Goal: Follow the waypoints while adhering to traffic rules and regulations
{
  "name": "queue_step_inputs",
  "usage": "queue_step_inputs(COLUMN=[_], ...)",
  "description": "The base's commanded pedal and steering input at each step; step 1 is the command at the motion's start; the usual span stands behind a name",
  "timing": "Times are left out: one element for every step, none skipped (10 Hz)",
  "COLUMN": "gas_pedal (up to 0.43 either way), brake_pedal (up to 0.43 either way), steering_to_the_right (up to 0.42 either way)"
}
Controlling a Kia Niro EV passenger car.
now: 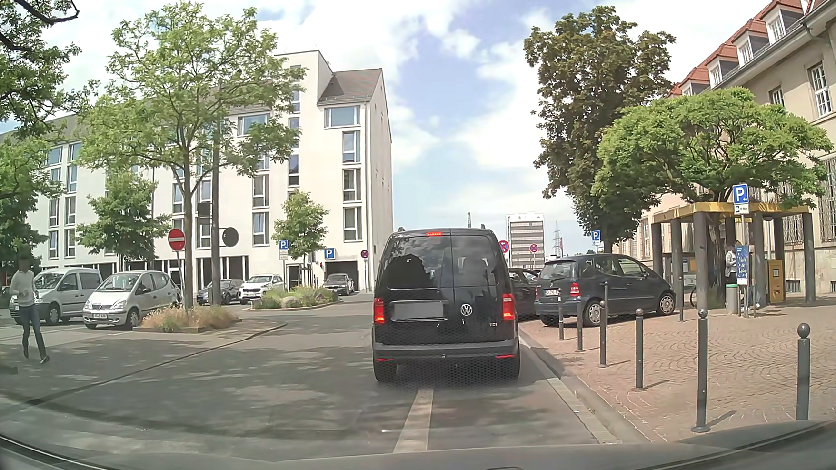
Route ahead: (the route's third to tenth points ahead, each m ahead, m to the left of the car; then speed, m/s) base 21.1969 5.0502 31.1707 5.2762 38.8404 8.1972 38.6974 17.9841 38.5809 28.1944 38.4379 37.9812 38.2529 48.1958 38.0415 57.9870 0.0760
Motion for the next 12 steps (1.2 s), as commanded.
queue_step_inputs(gas_pedal=[0.0,0.0,0.0,0.0,0.0,0.0,0.0,0.0,0.0,0.0,0.0,0.0], brake_pedal=[0.03,0.03,0.037,0.055,0.11,0.165,0.183,0.207,0.213,0.22,0.22,0.22], steering_to_the_right=[-0.069,-0.069,-0.068,-0.068,-0.068,-0.067,-0.067,-0.067,-0.067,-0.067,-0.067,-0.067])
